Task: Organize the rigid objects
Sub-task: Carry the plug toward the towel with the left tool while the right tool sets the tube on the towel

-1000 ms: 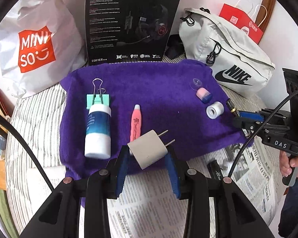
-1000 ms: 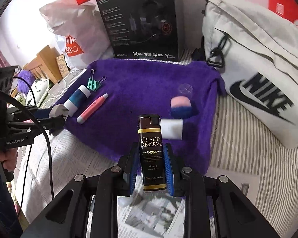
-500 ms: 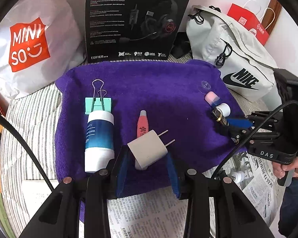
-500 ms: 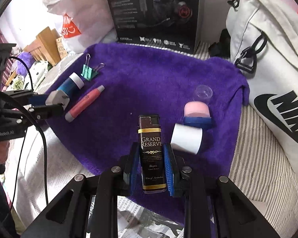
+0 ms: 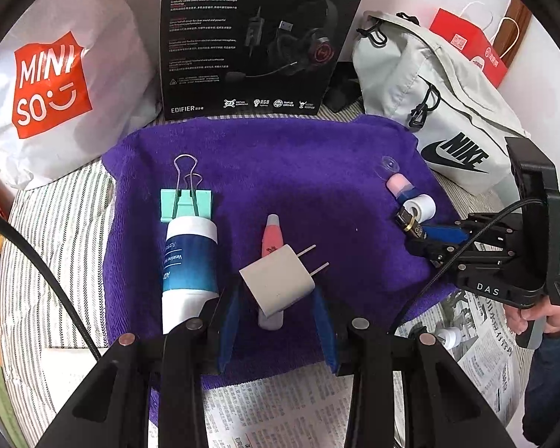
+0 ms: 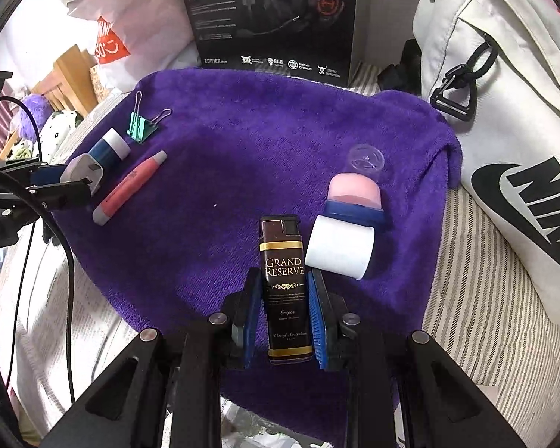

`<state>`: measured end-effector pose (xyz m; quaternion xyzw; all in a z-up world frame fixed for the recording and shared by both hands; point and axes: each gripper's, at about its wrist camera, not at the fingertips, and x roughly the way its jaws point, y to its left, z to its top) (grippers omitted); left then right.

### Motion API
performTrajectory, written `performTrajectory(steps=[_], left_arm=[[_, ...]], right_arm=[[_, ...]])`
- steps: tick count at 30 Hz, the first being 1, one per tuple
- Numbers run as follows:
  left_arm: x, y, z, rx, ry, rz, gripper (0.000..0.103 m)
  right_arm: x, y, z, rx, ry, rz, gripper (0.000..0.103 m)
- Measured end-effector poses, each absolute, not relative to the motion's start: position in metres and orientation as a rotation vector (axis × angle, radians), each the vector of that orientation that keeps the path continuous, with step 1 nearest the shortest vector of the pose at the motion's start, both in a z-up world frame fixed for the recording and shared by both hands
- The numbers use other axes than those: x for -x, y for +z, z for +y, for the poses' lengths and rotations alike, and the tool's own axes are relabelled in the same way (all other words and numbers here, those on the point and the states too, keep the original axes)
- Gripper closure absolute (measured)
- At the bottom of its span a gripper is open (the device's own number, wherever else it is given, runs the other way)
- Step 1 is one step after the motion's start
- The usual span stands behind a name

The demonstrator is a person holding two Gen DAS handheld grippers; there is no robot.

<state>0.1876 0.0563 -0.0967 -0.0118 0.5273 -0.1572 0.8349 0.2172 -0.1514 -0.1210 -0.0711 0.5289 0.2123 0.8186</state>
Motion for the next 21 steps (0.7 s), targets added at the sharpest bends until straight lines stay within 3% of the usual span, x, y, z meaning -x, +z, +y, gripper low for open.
performTrajectory(steps=[8,12,21], left_arm=[[-0.195,-0.103,0.055,0.026,-0.335,1.13,0.068],[-0.199,-0.106,0.052,0.016,-0.342,1.134,0.068],[-0.216,-0.115,0.032,-0.016,-0.38,1.154,0.068]], right_arm=[[-0.213,-0.121,-0.148,0.186,0.453,1.105,0.075],[-0.209,-0.118,-0.149,0.181,0.474,1.11,0.058],[-0.196,-0.1,-0.182,0.107,0.429,1.087,0.058]])
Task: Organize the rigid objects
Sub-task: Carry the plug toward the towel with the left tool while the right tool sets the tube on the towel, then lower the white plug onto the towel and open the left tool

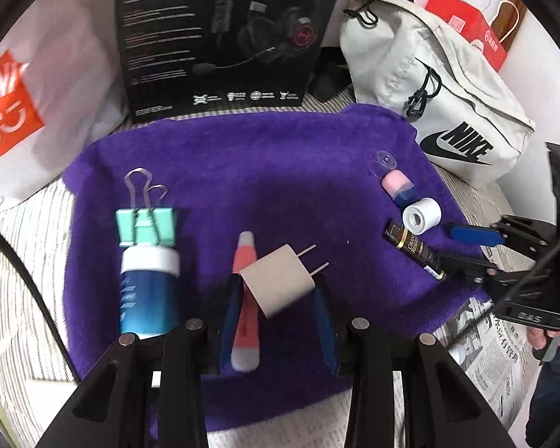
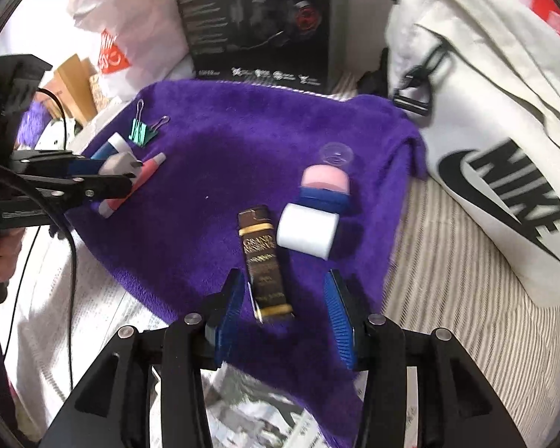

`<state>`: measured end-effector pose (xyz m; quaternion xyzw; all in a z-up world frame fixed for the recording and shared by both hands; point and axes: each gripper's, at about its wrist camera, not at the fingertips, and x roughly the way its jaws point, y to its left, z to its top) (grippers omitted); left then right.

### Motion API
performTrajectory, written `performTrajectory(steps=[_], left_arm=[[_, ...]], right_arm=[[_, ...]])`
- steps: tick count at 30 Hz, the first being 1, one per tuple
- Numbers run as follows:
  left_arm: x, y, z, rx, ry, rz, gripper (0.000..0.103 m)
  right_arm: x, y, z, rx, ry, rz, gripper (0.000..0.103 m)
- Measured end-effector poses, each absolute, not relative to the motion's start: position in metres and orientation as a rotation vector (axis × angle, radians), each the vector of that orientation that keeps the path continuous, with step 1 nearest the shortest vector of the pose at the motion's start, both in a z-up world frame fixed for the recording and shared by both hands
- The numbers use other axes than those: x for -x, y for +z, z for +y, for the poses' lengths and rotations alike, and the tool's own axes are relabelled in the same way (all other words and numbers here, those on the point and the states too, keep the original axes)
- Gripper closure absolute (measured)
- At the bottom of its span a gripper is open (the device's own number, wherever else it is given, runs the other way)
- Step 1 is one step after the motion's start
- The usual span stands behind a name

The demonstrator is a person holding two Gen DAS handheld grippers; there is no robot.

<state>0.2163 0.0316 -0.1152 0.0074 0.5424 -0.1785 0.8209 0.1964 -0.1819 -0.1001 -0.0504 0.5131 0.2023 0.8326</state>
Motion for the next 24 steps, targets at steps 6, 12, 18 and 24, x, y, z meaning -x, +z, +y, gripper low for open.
performTrajectory(steps=[6,12,18,24], left_arm=[[-0.228,-0.12,0.021,-0.037,-0.392,1.16,0.068],[-0.243,-0.123,0.009,-0.061,-0.399,1.169,0.068],[-0.256,-0.133,-0.006,-0.12,-0.381,1.191,0.068],[-0.25,-0.135,-0.015,-0.2,-0.374,1.161,0.067]], right_arm=[[-0.18,-0.085,-0.198,0.045,0.425,1.056,0.058],[-0.162,-0.081,-0.209,0.002,0.41,1.042,0.056],[-0.152,-0.083,-0.218,-0.043,0.394,1.046,0.056],[-0.147,-0.084,-0.219,-0.06,0.392,1.045,0.056]])
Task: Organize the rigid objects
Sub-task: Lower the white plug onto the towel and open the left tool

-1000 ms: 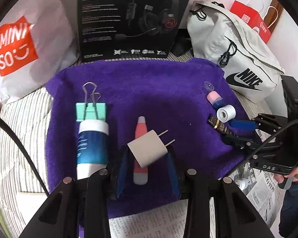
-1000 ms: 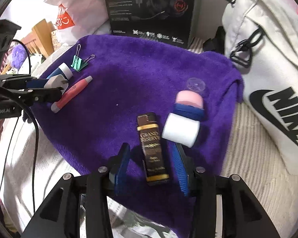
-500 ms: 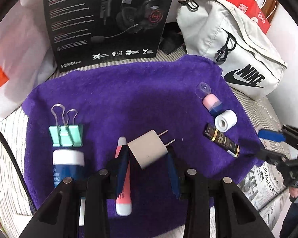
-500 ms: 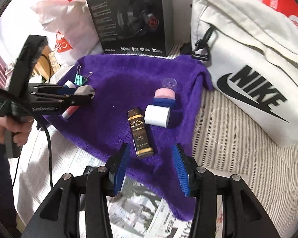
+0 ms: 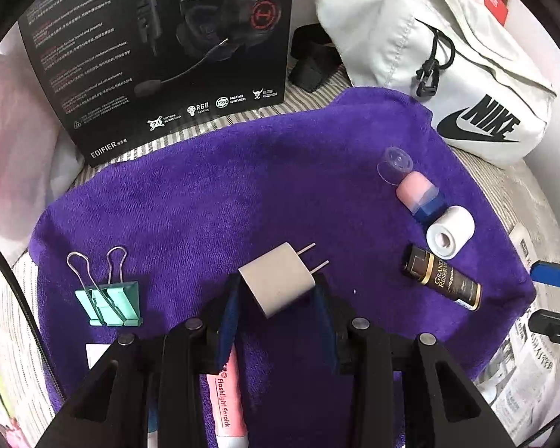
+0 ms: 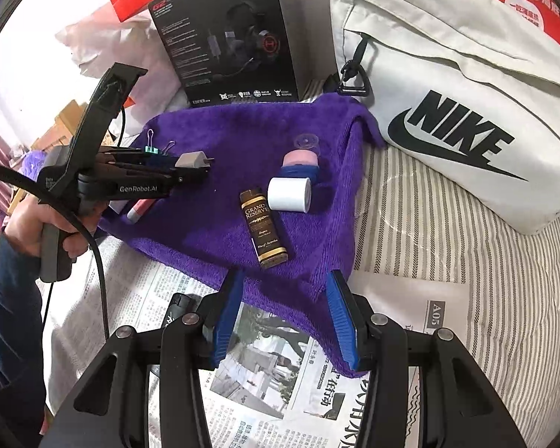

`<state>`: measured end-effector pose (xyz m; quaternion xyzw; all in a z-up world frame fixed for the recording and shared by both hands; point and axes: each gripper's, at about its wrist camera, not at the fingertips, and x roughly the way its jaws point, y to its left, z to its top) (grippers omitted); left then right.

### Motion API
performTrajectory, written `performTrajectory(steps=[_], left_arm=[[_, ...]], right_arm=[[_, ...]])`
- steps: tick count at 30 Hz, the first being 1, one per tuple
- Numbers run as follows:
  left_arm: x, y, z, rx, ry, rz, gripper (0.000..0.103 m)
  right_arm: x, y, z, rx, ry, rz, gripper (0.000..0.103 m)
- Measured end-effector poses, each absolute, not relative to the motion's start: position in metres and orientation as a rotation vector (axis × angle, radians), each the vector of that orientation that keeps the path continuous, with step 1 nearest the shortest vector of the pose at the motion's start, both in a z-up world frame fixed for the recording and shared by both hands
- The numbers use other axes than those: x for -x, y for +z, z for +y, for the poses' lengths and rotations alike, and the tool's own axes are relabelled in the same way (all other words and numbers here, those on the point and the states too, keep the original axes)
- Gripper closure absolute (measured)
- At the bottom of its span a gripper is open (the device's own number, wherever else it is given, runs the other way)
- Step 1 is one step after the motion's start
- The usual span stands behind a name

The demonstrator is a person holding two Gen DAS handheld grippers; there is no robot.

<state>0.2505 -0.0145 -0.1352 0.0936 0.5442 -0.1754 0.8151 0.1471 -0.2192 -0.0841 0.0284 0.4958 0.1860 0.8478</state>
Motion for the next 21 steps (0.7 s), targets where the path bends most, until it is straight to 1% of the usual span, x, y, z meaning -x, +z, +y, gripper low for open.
performTrajectory(steps=[3,5,7,12,17,18,20,21], left_arm=[[-0.249,-0.135,-0.015,-0.202,-0.367,1.162,0.065],[-0.246,-0.135,-0.016,-0.205,-0.365,1.17,0.059],[-0.241,-0.135,-0.018,-0.217,-0.359,1.17,0.057],[-0.228,-0.129,-0.015,-0.173,-0.331,1.177,0.056],[-0.192,-0.098,-0.008,-0.161,-0.301,1.105,0.056],[-0.185,-0.093,-0.006,-0.15,-0.299,1.093,0.056],[-0.165,-0.084,0.0,-0.126,-0.309,1.074,0.051],[-0.155,-0.082,0.003,-0.12,-0.307,1.066,0.051]], right_arm=[[-0.141,-0.084,-0.223,-0.064,0.387,1.046,0.056],[-0.136,-0.082,-0.226,-0.068,0.38,1.042,0.056],[-0.13,-0.079,-0.23,-0.071,0.371,1.039,0.056],[-0.113,-0.073,-0.234,-0.099,0.374,1.02,0.056],[-0.096,-0.072,-0.218,-0.045,0.378,1.007,0.056],[-0.092,-0.074,-0.213,-0.025,0.385,1.007,0.056],[-0.086,-0.078,-0.203,-0.003,0.404,1.005,0.056],[-0.084,-0.081,-0.198,0.006,0.418,1.004,0.056]])
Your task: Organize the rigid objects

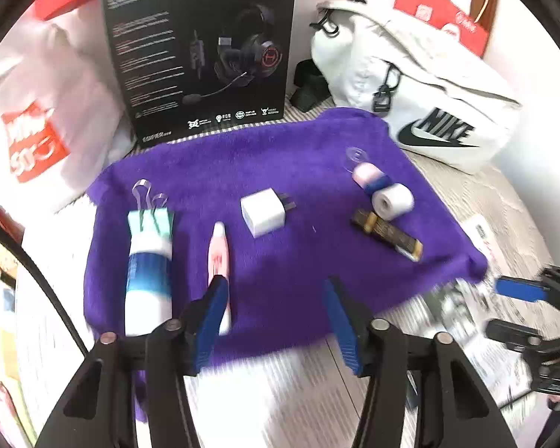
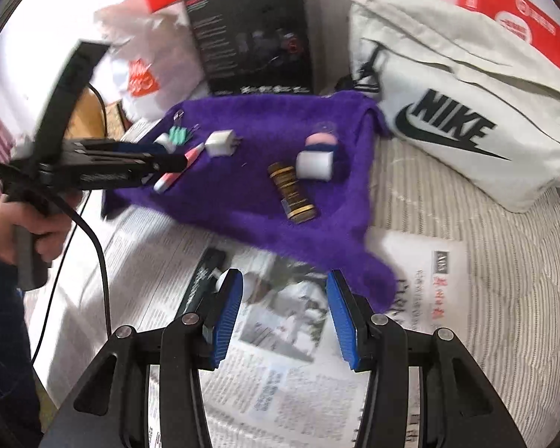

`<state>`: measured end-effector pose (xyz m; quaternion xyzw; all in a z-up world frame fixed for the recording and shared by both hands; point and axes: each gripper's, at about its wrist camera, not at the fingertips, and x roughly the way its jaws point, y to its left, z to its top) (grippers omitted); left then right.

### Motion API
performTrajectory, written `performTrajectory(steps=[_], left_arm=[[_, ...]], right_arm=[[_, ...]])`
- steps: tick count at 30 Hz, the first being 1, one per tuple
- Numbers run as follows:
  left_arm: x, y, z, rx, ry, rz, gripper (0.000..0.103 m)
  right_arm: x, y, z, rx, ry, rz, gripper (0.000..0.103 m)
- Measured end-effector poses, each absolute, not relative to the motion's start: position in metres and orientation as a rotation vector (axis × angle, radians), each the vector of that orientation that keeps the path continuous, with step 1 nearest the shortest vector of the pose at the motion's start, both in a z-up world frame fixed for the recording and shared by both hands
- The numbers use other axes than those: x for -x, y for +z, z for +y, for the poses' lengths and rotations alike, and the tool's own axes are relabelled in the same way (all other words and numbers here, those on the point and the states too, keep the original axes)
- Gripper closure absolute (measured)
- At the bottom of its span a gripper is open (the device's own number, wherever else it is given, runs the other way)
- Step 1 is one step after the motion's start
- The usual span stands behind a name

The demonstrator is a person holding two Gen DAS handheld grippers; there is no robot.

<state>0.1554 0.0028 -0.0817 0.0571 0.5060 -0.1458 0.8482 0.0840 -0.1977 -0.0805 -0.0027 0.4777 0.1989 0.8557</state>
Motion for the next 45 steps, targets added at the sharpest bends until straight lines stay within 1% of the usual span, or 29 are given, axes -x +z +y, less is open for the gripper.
performTrajectory(steps=[3,6,13,15,16,22,26,30,33,34,37,39,40,45], left_arm=[[-0.132,-0.081,0.013,-0.103,-0.278,1.061,0.051],[-0.112,-0.085,0.028,-0.053,-0.26,1.063,0.051],[-0.078,-0.095,0.052,0.025,-0.215,1.066,0.051],[-0.073,-0.098,0.052,0.037,-0.211,1.068,0.051],[-0.071,-0.1,0.052,0.04,-0.212,1.066,0.051],[-0.064,-0.114,0.046,0.021,-0.17,1.048,0.051],[-0.06,-0.126,0.051,0.03,-0.14,1.029,0.052],[-0.052,-0.13,0.057,0.064,-0.136,0.967,0.052],[-0.051,-0.13,0.057,0.062,-0.136,0.957,0.052],[-0.051,-0.131,0.056,0.057,-0.136,0.959,0.051],[-0.052,-0.132,0.052,0.034,-0.146,0.965,0.044],[-0.052,-0.133,0.045,-0.008,-0.133,0.971,0.042],[-0.052,-0.133,0.042,-0.026,-0.13,0.974,0.04],[-0.052,-0.134,0.038,-0.054,-0.125,0.979,0.039]], right_arm=[[-0.081,-0.093,-0.181,0.045,0.459,1.009,0.057],[-0.082,-0.104,-0.17,0.07,0.477,1.016,0.061],[-0.09,-0.123,-0.154,0.106,0.464,0.998,0.062],[-0.091,-0.128,-0.15,0.111,0.459,0.989,0.067],[-0.09,-0.129,-0.15,0.114,0.451,0.982,0.073],[-0.082,-0.133,-0.149,0.124,0.409,0.907,0.073],[-0.083,-0.133,-0.147,0.136,0.398,0.906,0.073],[-0.085,-0.133,-0.148,0.127,0.398,0.908,0.073],[-0.083,-0.133,-0.147,0.137,0.393,0.906,0.073],[-0.083,-0.134,-0.145,0.147,0.389,0.905,0.073],[-0.082,-0.134,-0.143,0.159,0.384,0.902,0.073],[-0.082,-0.134,-0.143,0.159,0.385,0.903,0.073],[-0.082,-0.133,-0.143,0.159,0.385,0.903,0.073],[-0.082,-0.134,-0.143,0.161,0.384,0.903,0.073]])
